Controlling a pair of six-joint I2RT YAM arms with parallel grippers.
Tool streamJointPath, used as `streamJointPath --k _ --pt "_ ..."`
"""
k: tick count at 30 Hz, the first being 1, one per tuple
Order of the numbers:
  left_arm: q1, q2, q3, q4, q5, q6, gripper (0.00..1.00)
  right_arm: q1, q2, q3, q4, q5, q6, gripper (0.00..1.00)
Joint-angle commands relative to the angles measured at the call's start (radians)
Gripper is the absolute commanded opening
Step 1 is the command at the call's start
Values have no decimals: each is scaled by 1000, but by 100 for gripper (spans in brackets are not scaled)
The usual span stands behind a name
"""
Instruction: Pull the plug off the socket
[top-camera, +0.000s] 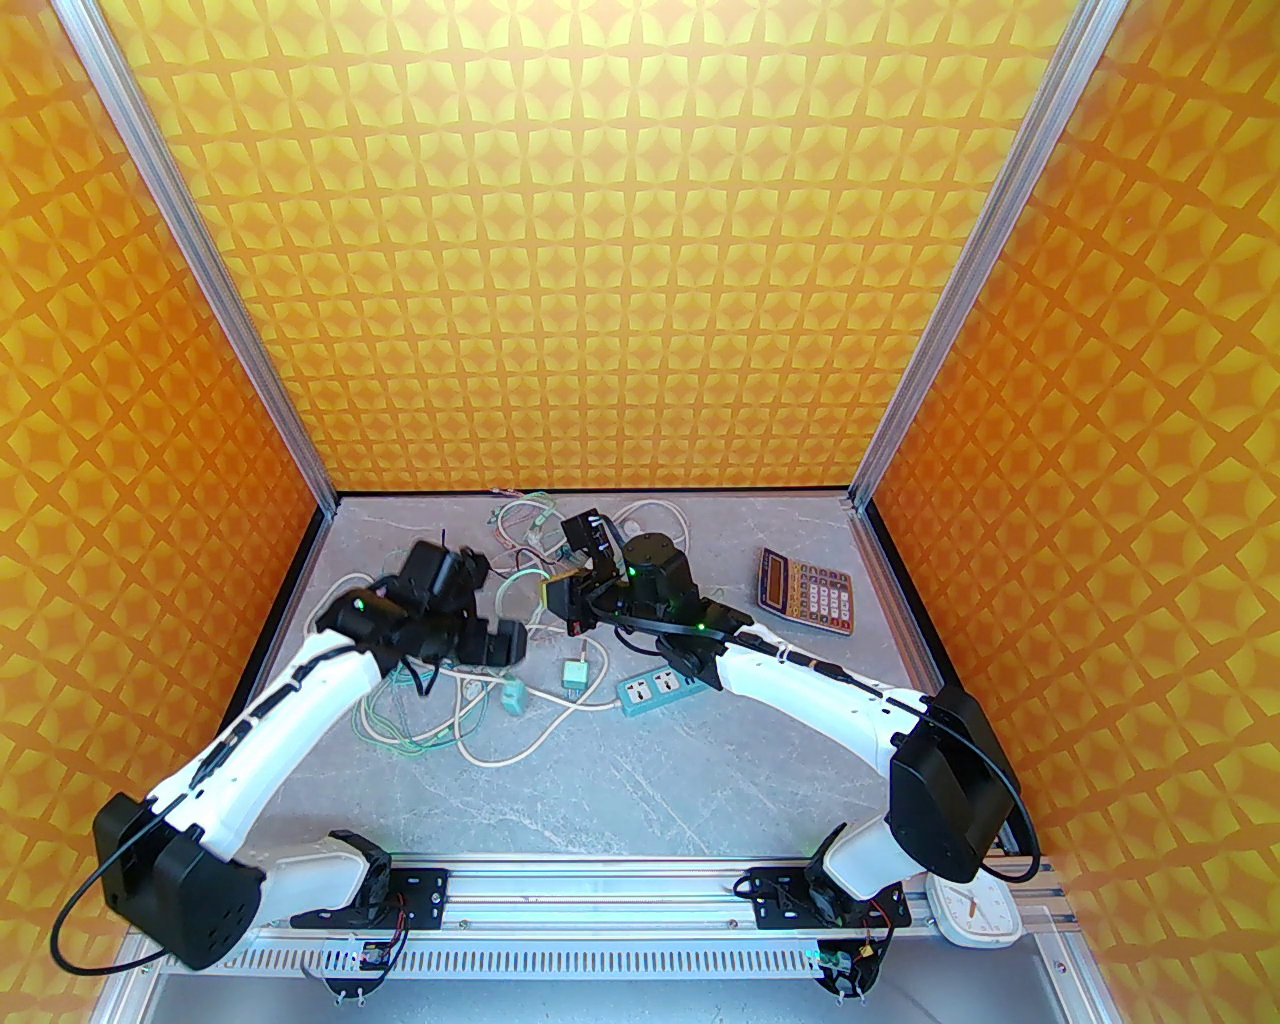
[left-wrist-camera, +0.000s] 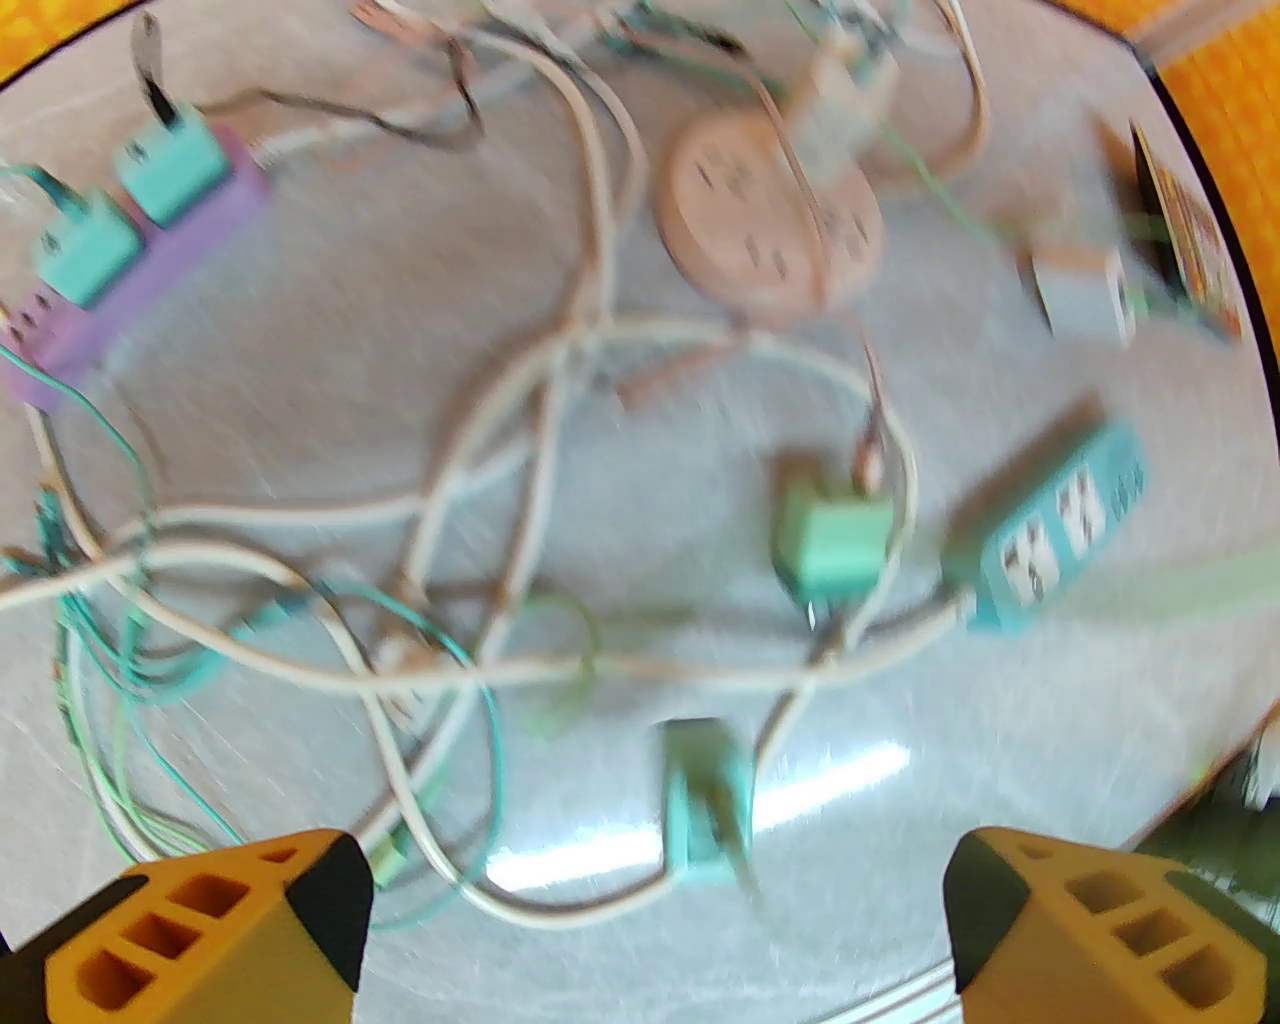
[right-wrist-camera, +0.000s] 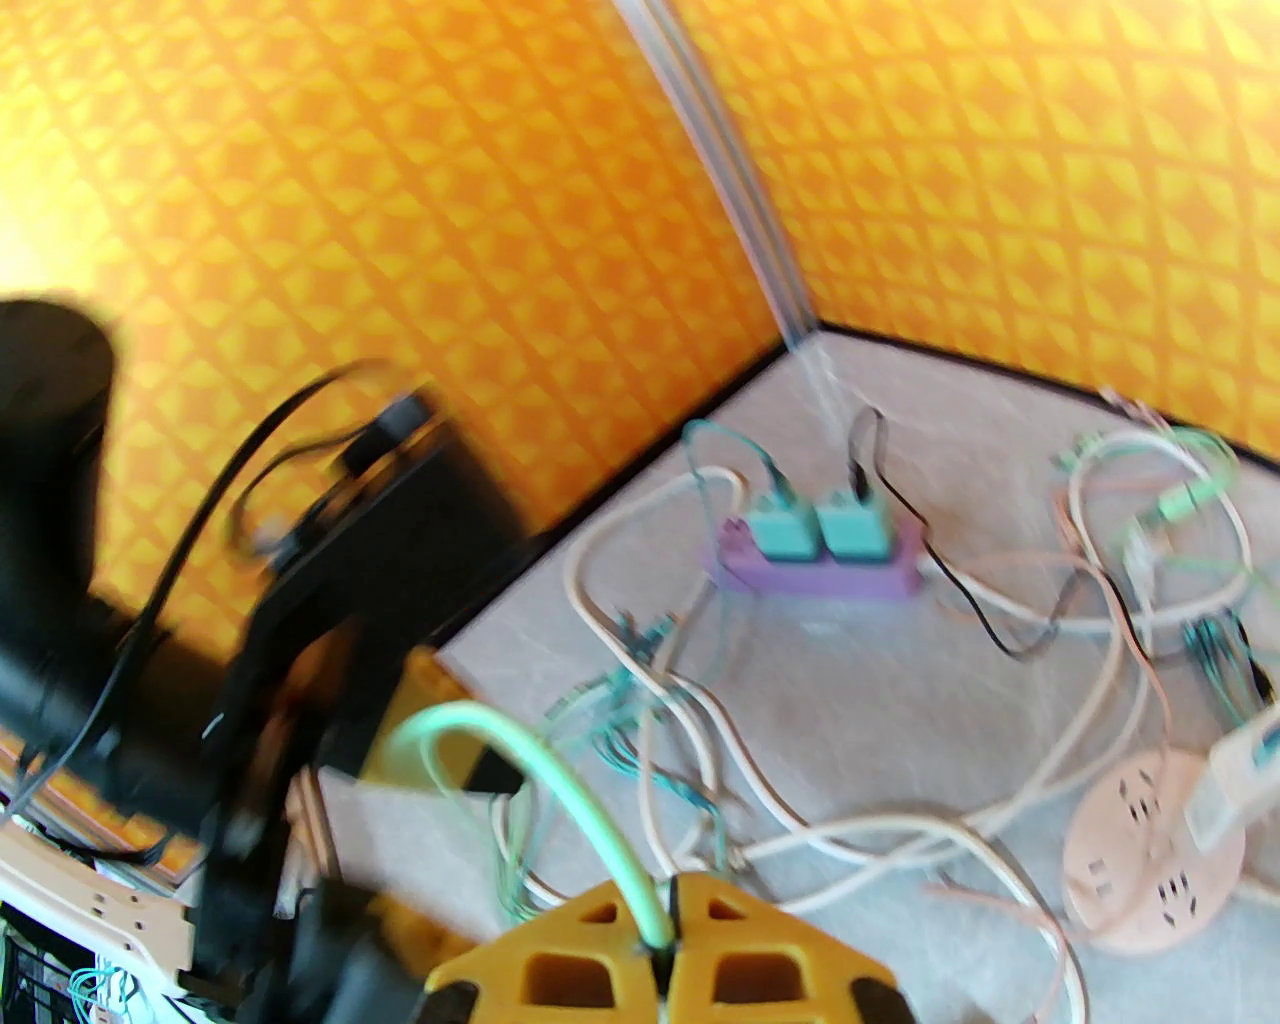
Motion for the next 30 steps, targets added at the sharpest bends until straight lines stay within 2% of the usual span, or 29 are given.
streamJointPath --k 1,4,9,18,20,22,25,27,29,30 --pt "-29 -38 -59 11 15 -22 99 3 -1 -8 12 26 29 0" --pt "-64 -65 -97 11 15 -31 99 3 -3 -14 9 31 27 0" --pt "-64 -200 -100 31 -10 -59 99 3 -37 -106 11 11 25 0" --pt "9 -293 -57 101 -58 -111 99 18 -232 -357 5 -59 -3 2" --pt "21 -286 -65 120 -57 -125 99 20 -264 -393 -29 -38 -8 16" --pt "27 -270 -69 136 -58 -135 99 19 -288 -417 -68 7 -18 48" --pt "31 -234 -70 158 -58 -139 99 20 -306 -430 -107 41 -34 54" --pt "34 -213 -68 174 -58 -141 99 20 -322 -441 -106 65 -23 63" --pt "38 -193 -64 191 -58 -141 99 19 -336 -448 -107 98 -26 64" --pt "40 -180 -61 203 -58 -139 99 19 -345 -447 -116 128 -25 68"
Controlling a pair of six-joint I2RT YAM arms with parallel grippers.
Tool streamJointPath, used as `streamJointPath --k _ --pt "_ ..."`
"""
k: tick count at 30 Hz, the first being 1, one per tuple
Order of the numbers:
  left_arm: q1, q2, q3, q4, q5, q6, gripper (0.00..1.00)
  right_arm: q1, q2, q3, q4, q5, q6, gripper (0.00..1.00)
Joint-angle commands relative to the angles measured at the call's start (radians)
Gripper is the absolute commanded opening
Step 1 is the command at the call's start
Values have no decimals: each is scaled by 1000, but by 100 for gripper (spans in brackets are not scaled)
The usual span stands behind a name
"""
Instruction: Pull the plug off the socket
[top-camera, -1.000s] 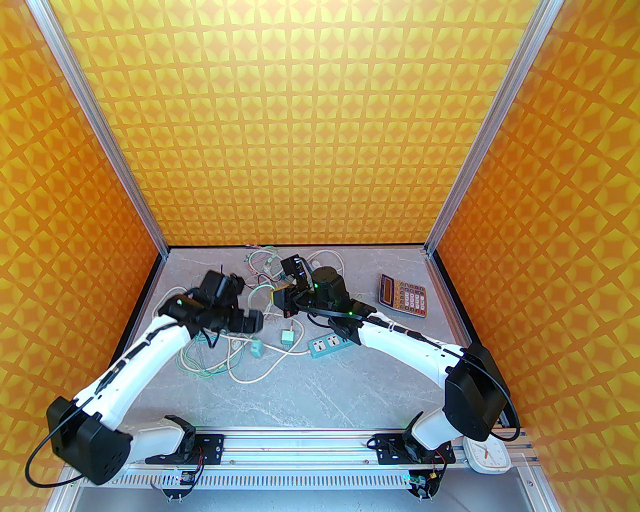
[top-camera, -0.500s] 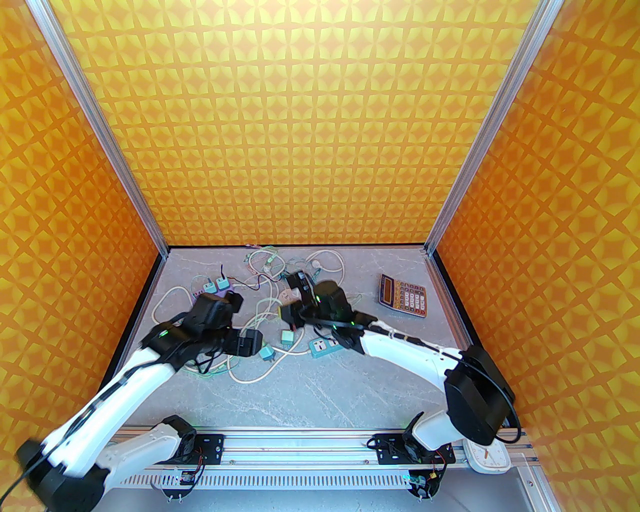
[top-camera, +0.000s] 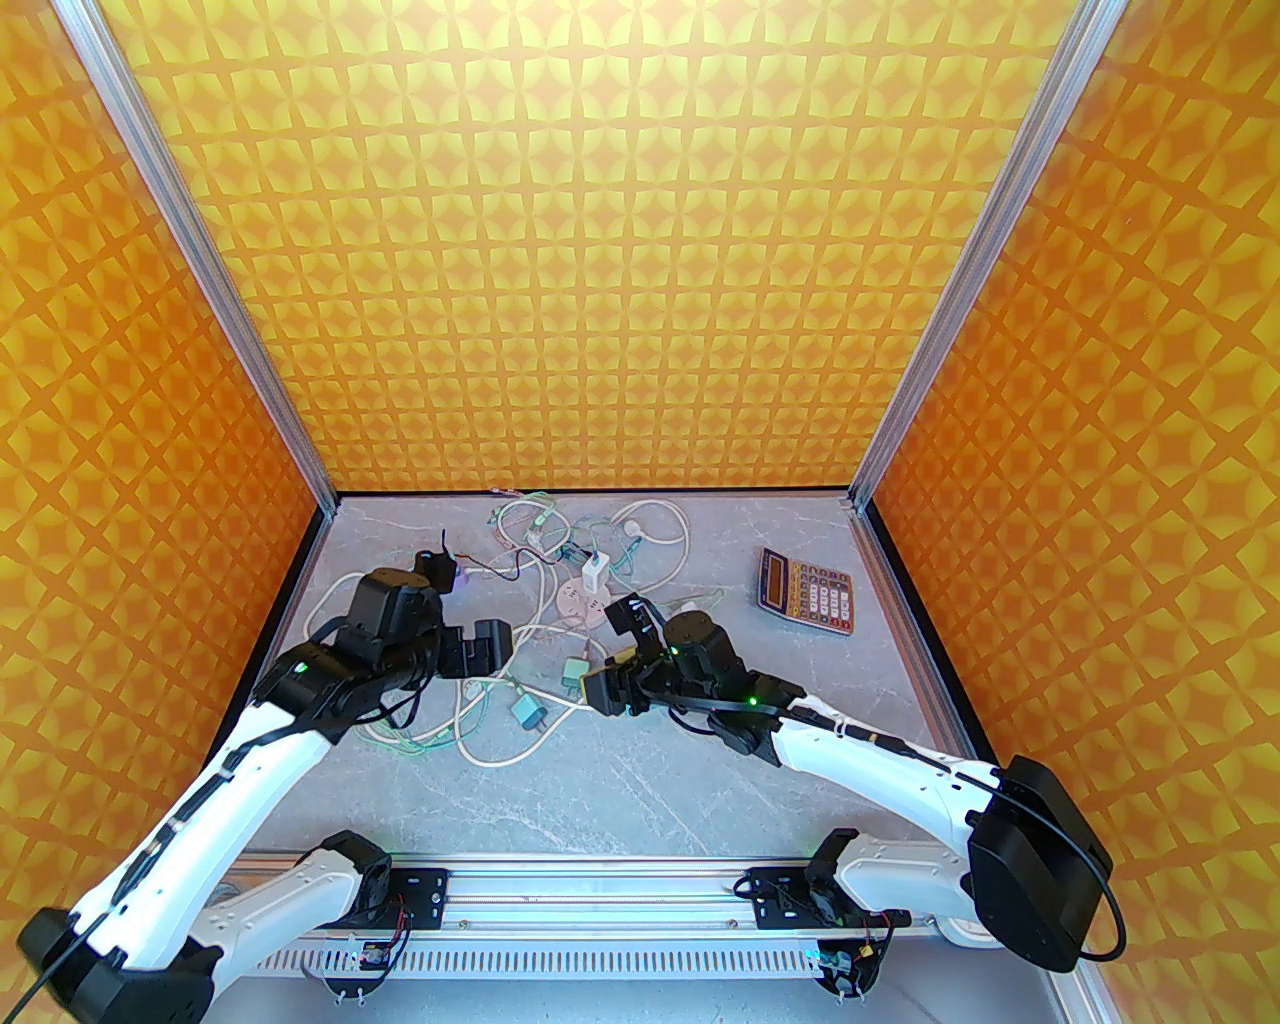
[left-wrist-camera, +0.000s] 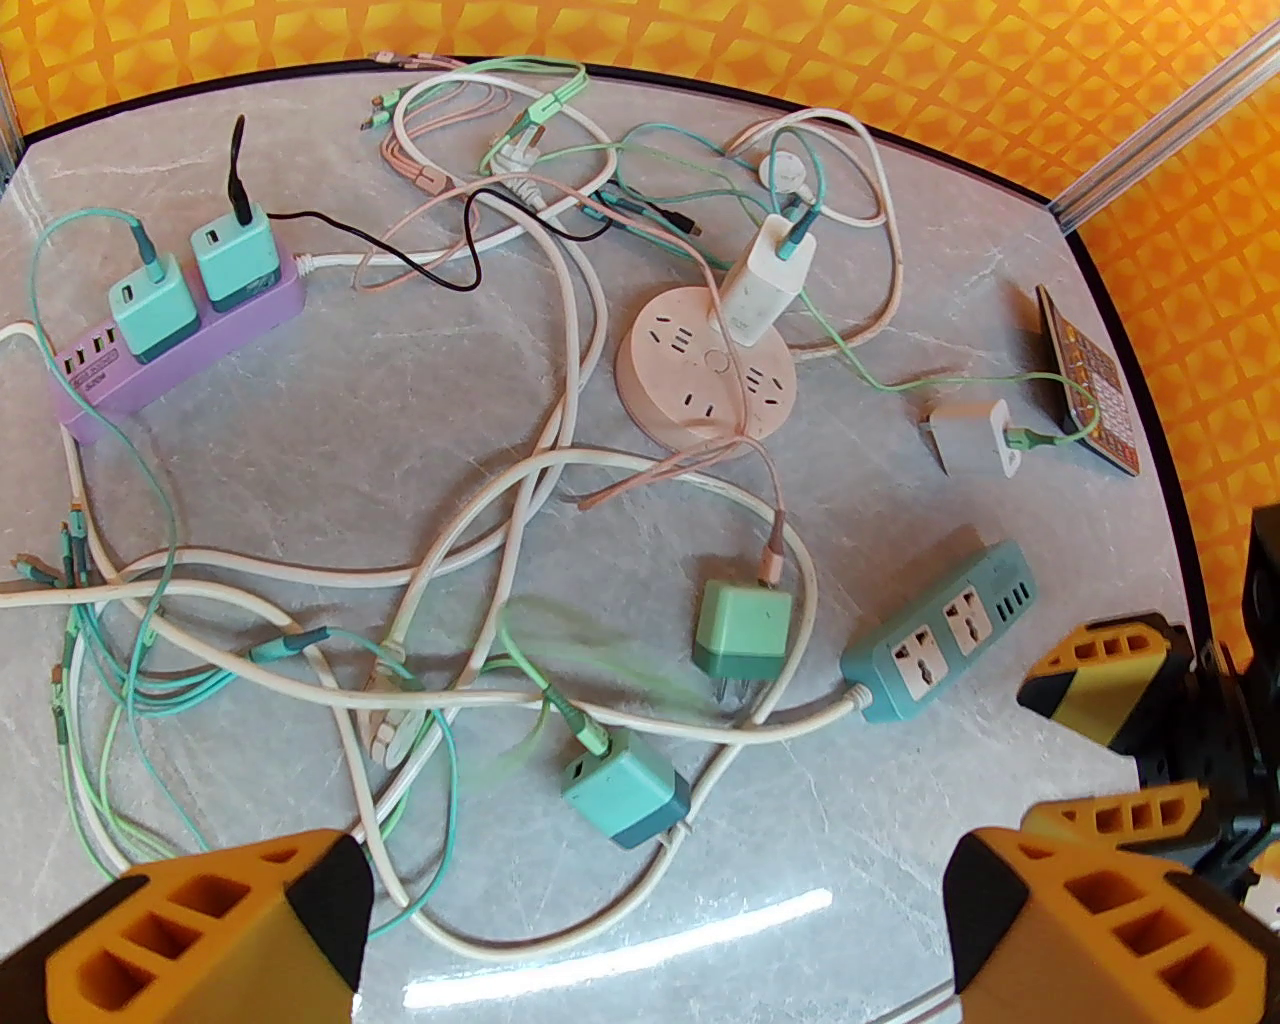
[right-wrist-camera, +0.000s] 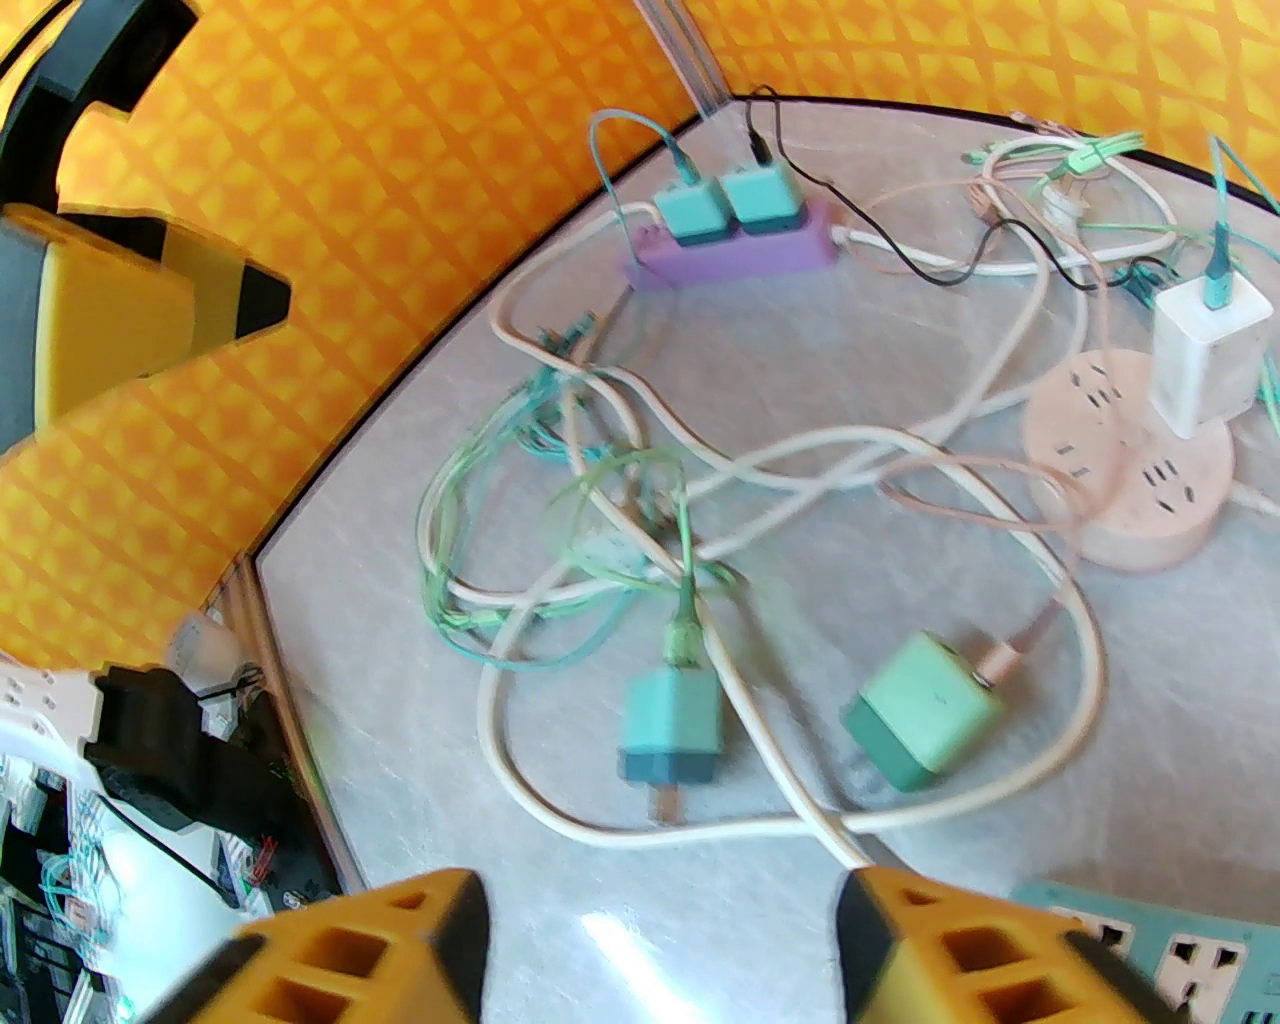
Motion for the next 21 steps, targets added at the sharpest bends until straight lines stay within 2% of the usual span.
streamJointPath --k 1,2,5,6,8,10,15,21 --pt "12 33 15 66 -21 -10 99 1 -43 -14 -36 114 -6 69" --pt "12 39 17 86 -21 -3 99 1 -45 -9 -50 152 -3 70" --pt "14 126 22 164 -21 26 99 0 -45 20 -99 276 16 85" --pt "14 150 20 201 -21 36 99 -5 -39 33 -118 307 21 87" --pt "15 194 10 277 -19 51 99 -15 -22 64 -142 311 21 89" --pt "16 237 0 357 -6 67 100 -21 -1 99 -174 344 31 98" --pt "14 346 -5 507 16 114 97 -94 73 195 -253 372 87 98" --pt "17 490 33 584 31 157 95 -147 196 319 -298 366 131 98"
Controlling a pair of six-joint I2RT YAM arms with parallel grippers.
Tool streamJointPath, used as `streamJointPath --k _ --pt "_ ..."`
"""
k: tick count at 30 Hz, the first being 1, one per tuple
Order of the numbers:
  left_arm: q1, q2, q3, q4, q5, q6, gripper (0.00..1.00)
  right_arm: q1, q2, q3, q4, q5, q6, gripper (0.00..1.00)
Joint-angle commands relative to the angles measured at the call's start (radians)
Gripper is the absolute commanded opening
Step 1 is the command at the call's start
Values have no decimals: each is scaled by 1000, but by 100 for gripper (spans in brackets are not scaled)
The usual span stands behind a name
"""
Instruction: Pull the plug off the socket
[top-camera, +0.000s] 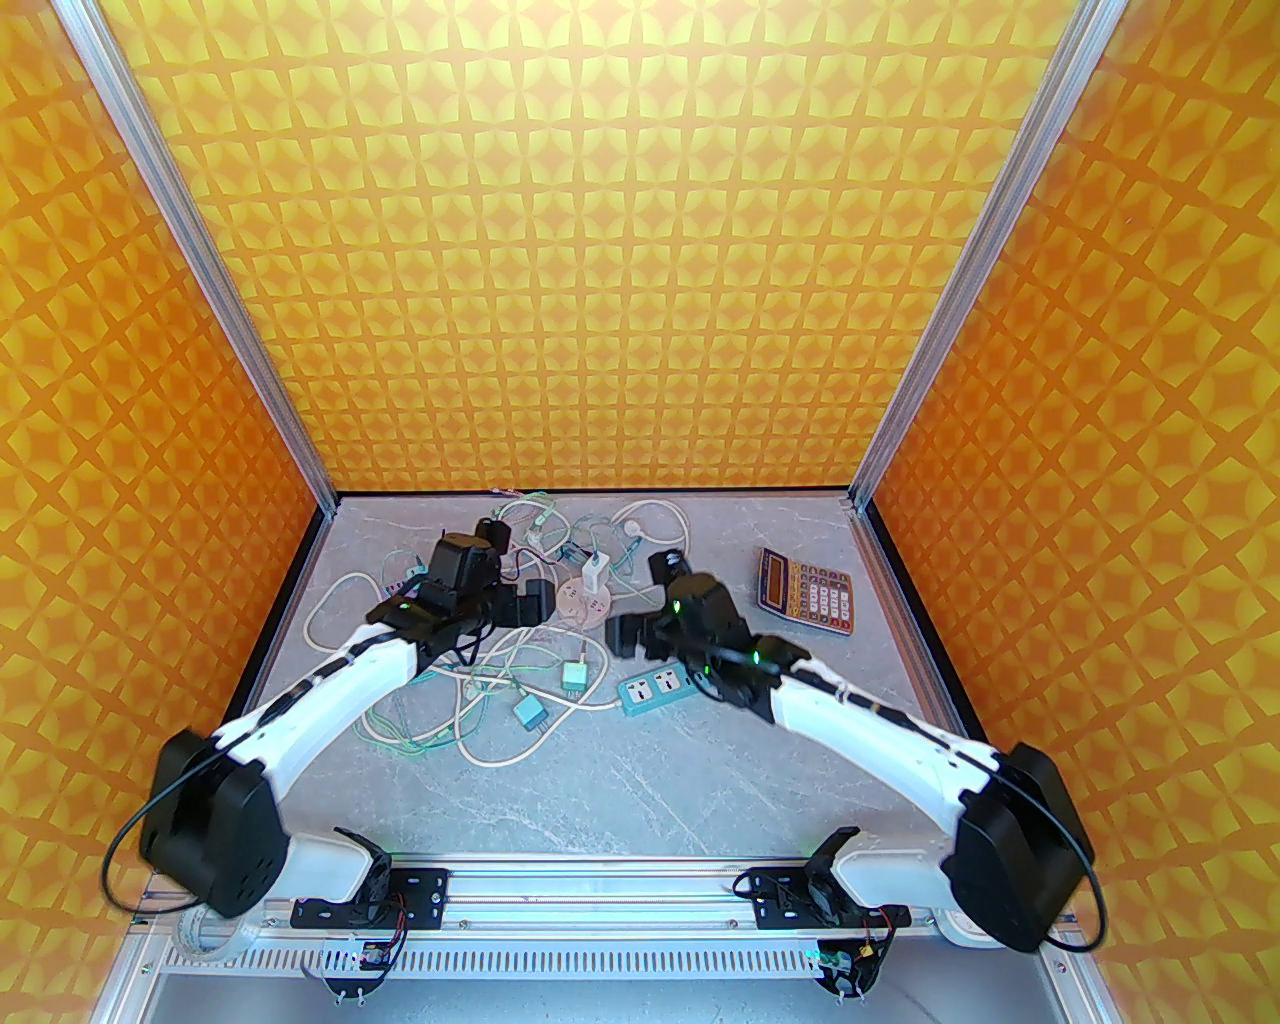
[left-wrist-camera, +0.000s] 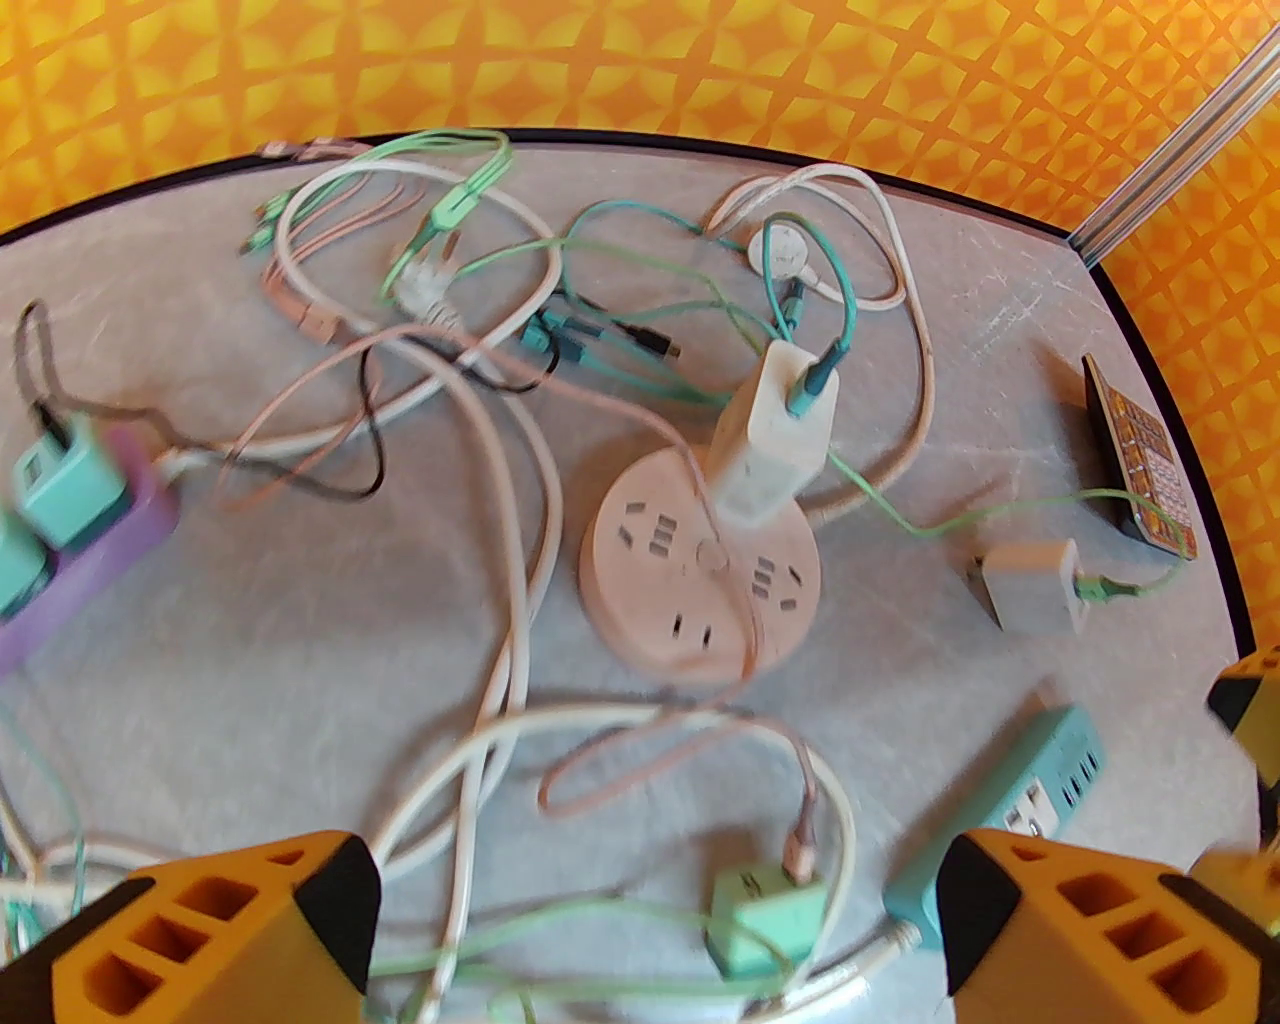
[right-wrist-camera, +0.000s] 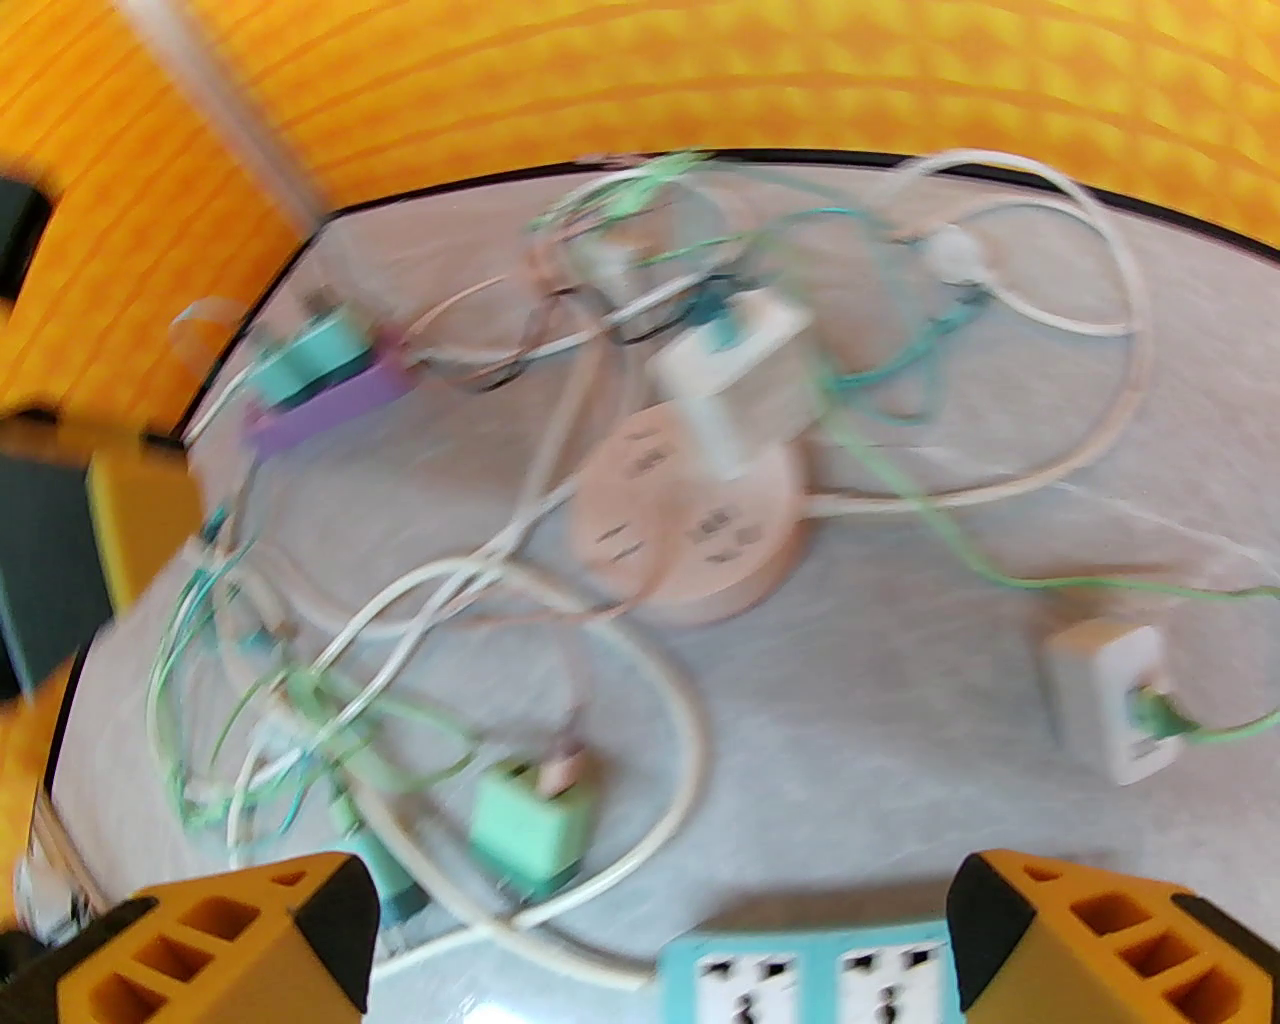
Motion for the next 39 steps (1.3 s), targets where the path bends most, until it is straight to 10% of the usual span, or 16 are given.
streamJointPath --k 1,21,29,39 --pt "14 85 40 83 27 48 94 -4 81 96 -69 27 46 99" --pt "102 205 61 220 134 -88 69 -17 819 970 -522 122 242 65" --pt "124 235 93 256 206 -136 40 -23 948 1145 -605 151 271 60" --pt "128 471 344 272 319 -252 39 -23 958 1131 -591 128 267 60"
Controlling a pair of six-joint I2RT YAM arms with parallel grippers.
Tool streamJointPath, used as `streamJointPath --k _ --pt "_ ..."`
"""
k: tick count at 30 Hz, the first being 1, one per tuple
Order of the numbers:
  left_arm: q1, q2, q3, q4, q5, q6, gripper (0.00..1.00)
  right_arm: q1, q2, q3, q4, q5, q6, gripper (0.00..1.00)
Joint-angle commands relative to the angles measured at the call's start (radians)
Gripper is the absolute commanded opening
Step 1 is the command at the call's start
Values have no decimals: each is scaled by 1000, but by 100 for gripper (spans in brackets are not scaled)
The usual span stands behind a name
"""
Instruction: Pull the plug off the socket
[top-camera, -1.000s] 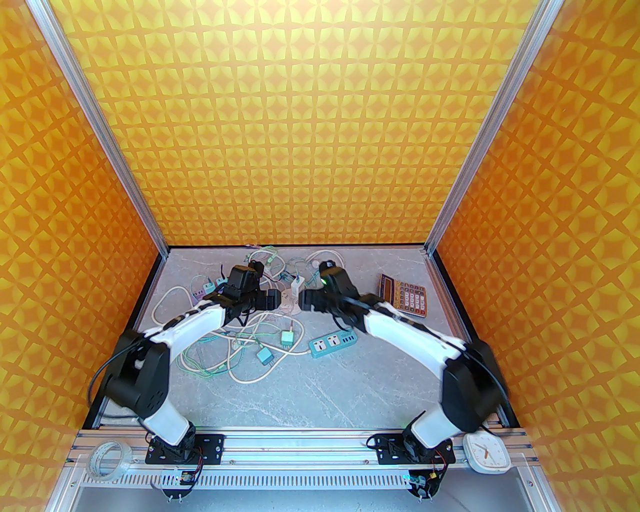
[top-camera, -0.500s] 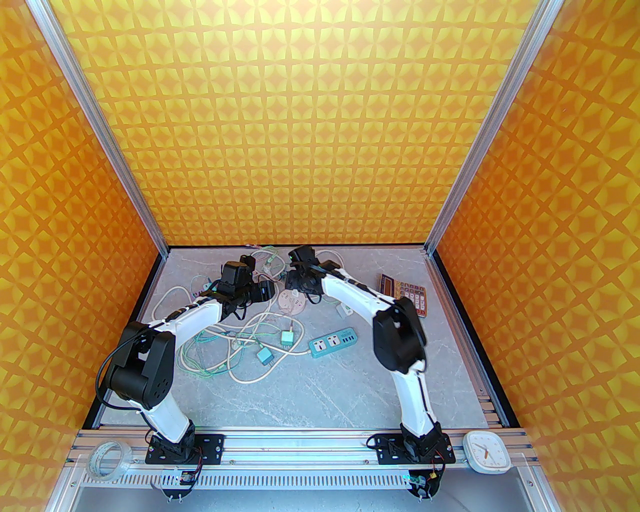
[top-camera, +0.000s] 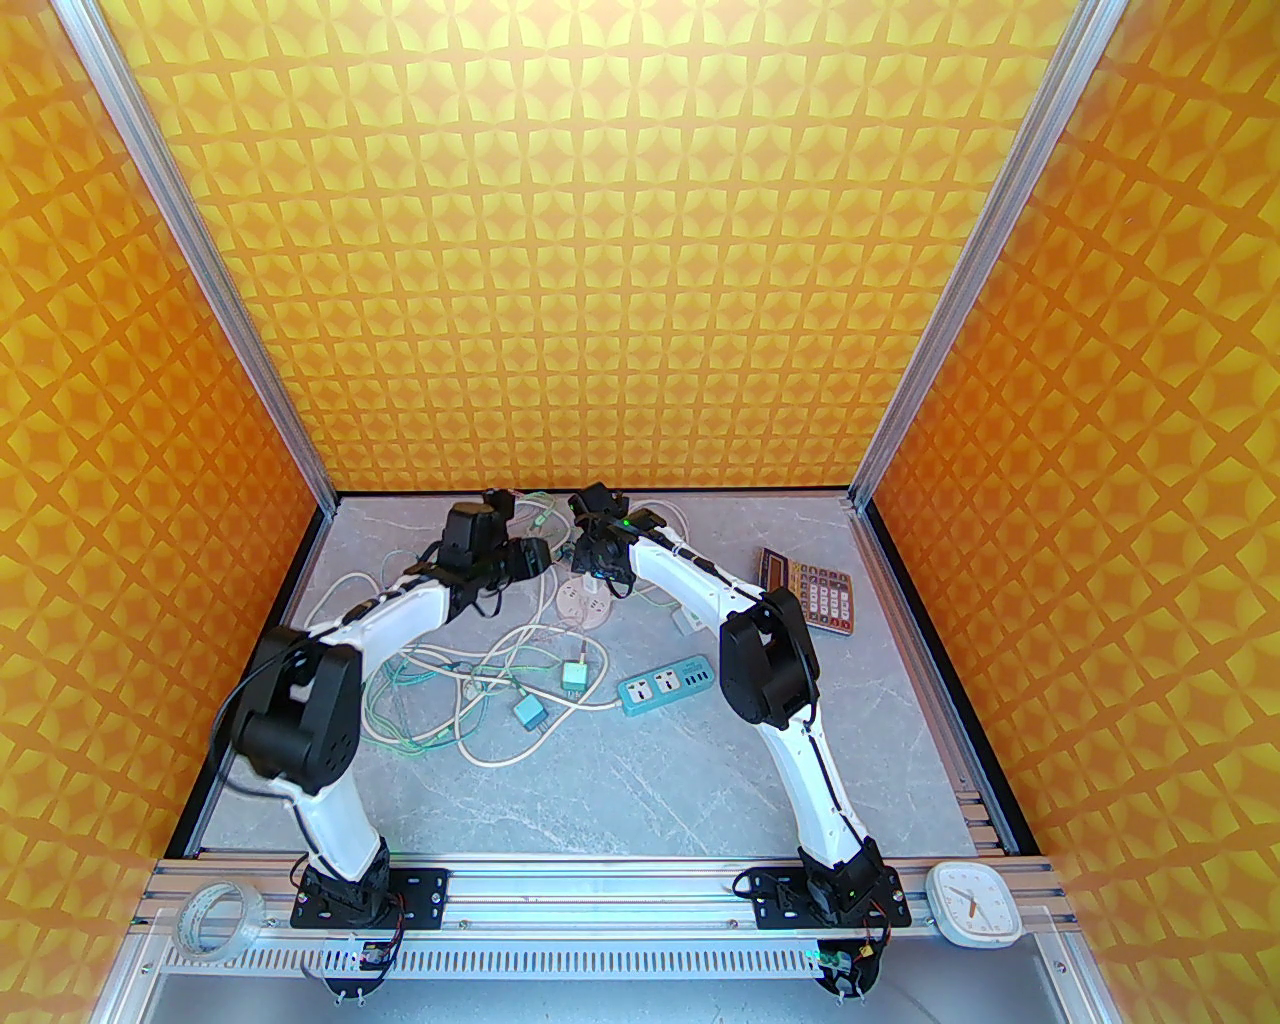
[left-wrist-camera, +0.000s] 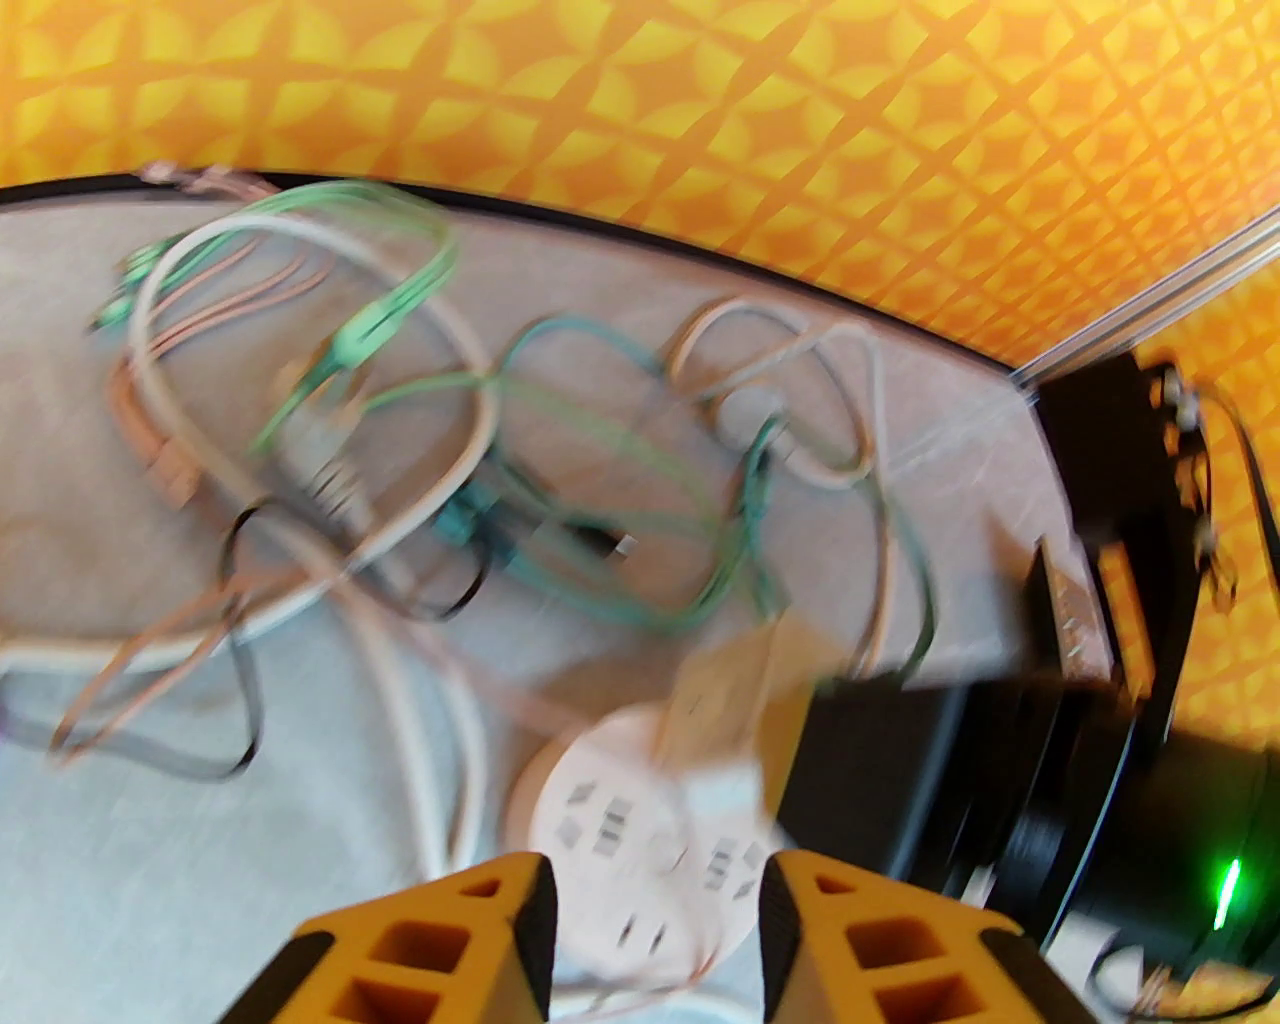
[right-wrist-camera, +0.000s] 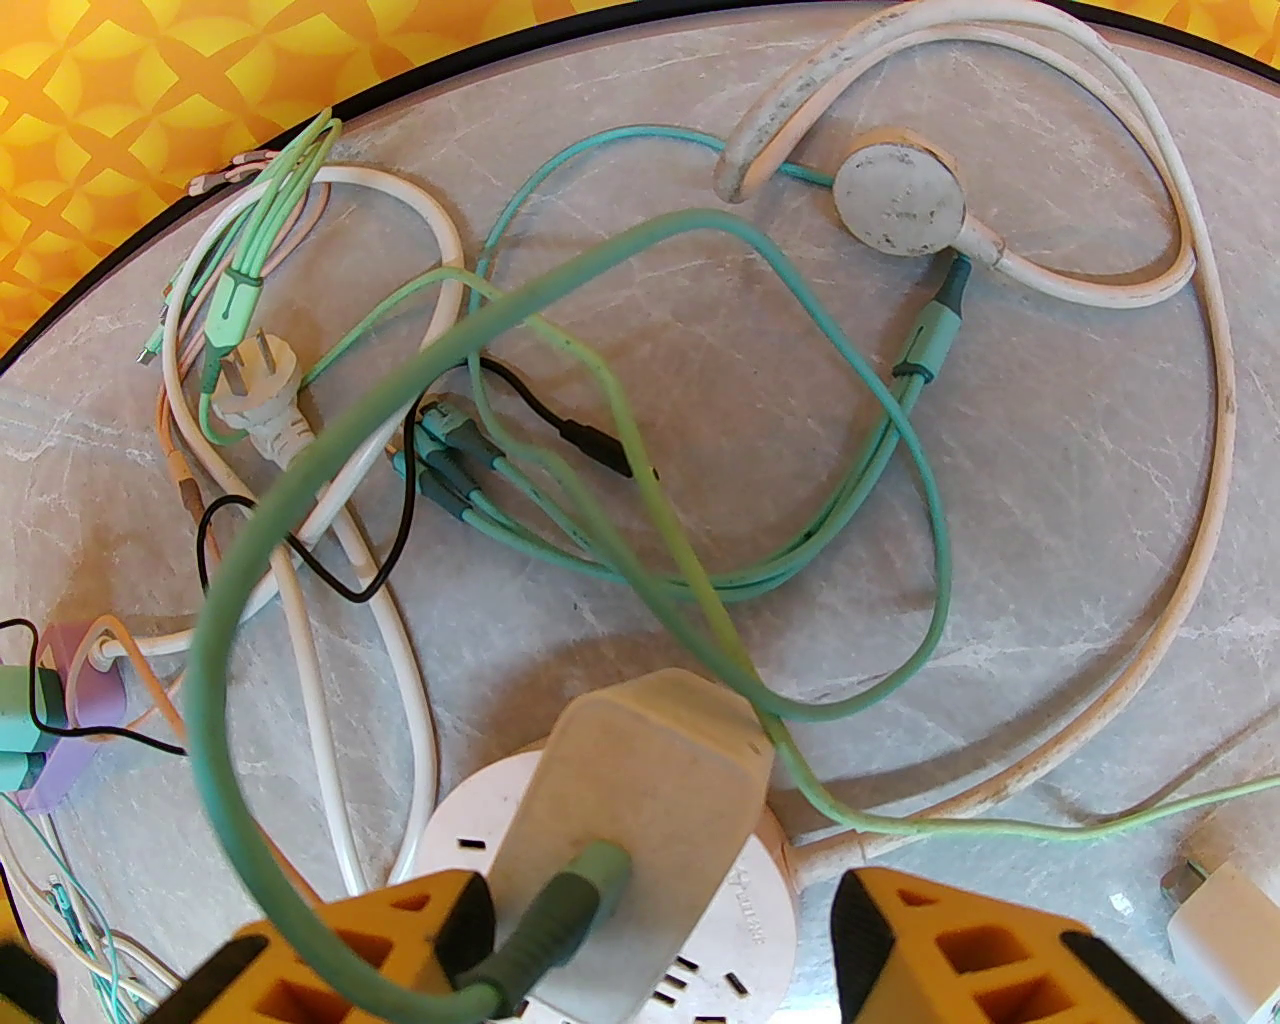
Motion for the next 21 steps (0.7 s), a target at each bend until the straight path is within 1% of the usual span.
streamJointPath --k 1,5,8,11,14,18,21 --pt "5 103 117 0 80 -74 38 -3 20 2 -33 3 9 60" --pt "4 220 243 -43 118 -127 36 -4 9 -11 -29 4 -2 60" --pt "4 261 260 -81 120 -124 34 -4 3 -15 -27 5 -9 61" --pt "5 260 233 -110 119 -99 34 -3 5 -15 -27 4 -17 61" --pt "6 243 197 -143 120 -58 32 -4 5 -16 -27 6 -21 59" --pt "10 188 73 -135 117 -33 31 -4 12 -11 -21 -10 -23 55" --pt "10 158 13 -134 106 -20 30 -4 31 5 -26 -26 -19 55"
